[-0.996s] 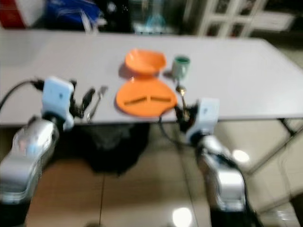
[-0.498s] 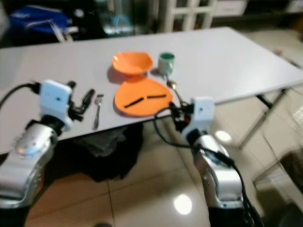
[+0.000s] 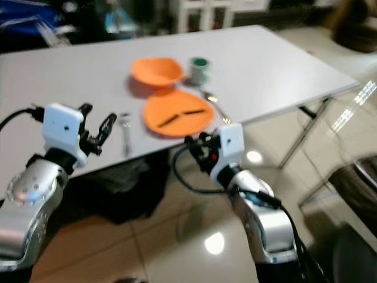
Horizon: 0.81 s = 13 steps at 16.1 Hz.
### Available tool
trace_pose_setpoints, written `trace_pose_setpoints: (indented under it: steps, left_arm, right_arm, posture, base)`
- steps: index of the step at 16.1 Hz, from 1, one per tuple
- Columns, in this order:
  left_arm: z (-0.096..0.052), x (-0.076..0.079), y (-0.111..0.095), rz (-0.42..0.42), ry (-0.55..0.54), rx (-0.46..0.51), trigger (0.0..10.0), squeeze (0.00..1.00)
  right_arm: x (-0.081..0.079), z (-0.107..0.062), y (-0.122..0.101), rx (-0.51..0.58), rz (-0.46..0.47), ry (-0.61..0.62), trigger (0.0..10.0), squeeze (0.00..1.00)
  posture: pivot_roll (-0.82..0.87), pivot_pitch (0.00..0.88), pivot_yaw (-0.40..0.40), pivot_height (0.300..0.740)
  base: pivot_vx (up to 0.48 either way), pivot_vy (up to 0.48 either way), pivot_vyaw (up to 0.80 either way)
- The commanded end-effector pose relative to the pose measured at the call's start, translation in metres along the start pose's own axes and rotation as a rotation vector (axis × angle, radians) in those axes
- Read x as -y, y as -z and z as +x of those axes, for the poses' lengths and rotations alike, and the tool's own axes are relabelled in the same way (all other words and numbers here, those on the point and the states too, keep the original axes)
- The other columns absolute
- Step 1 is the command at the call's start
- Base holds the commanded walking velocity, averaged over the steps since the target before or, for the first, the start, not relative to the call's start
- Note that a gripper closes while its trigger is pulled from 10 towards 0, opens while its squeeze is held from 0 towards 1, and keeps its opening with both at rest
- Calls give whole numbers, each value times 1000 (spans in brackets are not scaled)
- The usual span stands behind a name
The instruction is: Setting the table
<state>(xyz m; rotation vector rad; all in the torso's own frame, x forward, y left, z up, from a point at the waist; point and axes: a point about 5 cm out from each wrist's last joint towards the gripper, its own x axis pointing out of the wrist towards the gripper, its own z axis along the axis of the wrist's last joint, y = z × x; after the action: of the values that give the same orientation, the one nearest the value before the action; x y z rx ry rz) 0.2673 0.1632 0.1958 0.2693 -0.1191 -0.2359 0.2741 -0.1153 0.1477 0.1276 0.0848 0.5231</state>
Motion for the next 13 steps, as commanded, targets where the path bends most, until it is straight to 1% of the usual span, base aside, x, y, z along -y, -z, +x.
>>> trace_pose_setpoints:
  steps: [1, 13]
  left_arm:
    - [-2, -3, -2, 8, -4, -1, 10000, 0]
    - [-2, -3, -2, 10, -1, -1, 10000, 0]
  right_arm:
    - [-3, 1, -7, 25, -16, -26, 10000, 0]
    - [-3, 1, -7, 25, -17, -28, 10000, 0]
  posture:
    - [28, 38, -32, 740]
    - [28, 39, -29, 740]
  base:
    - [424, 0, 800]
    - [428, 0, 800]
